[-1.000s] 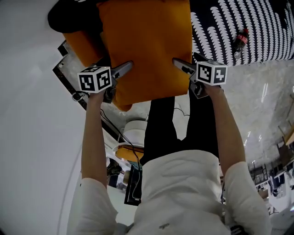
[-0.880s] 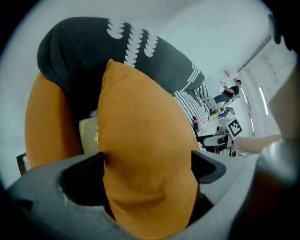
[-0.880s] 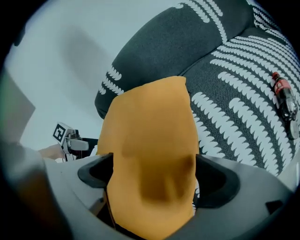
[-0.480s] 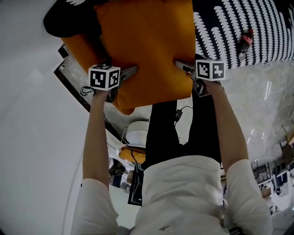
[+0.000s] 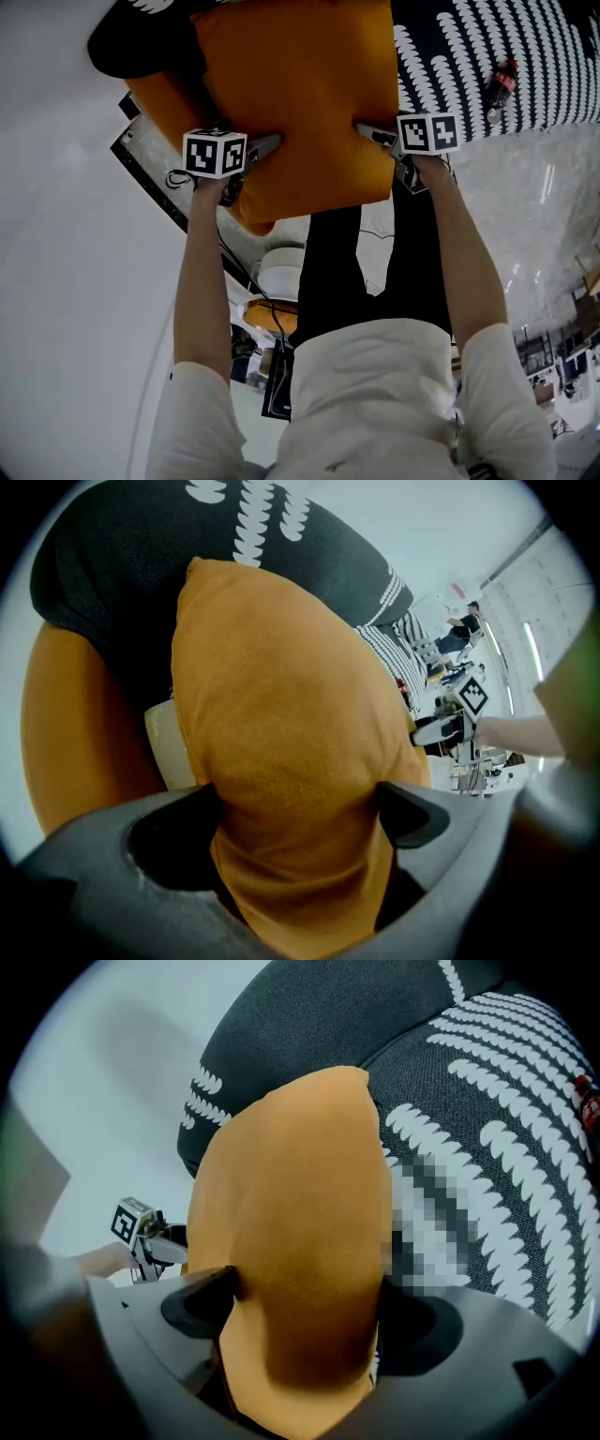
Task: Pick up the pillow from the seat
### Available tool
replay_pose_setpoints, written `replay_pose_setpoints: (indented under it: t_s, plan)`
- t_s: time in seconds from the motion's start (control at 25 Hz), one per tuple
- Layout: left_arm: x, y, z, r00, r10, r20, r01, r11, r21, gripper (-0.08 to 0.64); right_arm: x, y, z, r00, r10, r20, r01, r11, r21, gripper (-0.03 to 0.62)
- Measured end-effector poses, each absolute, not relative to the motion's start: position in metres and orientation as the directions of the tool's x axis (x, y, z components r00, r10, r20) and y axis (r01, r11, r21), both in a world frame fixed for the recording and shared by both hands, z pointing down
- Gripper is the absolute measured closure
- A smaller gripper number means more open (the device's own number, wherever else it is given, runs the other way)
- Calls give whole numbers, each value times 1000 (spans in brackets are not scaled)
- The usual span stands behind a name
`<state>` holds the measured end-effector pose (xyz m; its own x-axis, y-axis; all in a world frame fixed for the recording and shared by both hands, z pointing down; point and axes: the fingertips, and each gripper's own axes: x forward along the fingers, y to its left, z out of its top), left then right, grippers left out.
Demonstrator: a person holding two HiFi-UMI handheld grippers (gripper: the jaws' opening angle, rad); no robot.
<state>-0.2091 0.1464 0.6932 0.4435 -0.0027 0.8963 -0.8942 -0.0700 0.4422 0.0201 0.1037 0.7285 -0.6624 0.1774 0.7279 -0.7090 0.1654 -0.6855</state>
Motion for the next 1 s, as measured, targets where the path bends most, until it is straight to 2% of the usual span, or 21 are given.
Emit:
replay_pose_setpoints:
  t_s: [0.08, 0.2, 0.28, 0.48, 0.68, 1.0]
  plan:
    - [-210, 148, 694, 428, 11, 904, -901, -72, 427, 30, 18, 104, 728, -655, 177, 735, -713, 177, -678, 123]
    - [-206, 148, 691, 422, 18, 906, -903, -83, 422, 72, 14, 105, 721, -634, 173, 753, -723, 212, -658, 222]
    - [-204, 147, 689, 412, 22, 911, -907, -88, 412, 101, 12, 104, 717, -612, 169, 772, -735, 237, -635, 264]
    - [-202, 158, 681, 343, 94, 935, -928, -121, 353, 152, 9, 115, 703, -565, 175, 806, -747, 306, -590, 326]
    - [-186, 159, 656, 297, 75, 952, -943, -131, 305, 221, 19, 115, 678, -560, 150, 815, -744, 343, -574, 365]
    - [-167, 184, 626, 302, 2, 953, -953, -33, 302, 275, 30, 113, 646, -552, 145, 821, -700, 454, -551, 380]
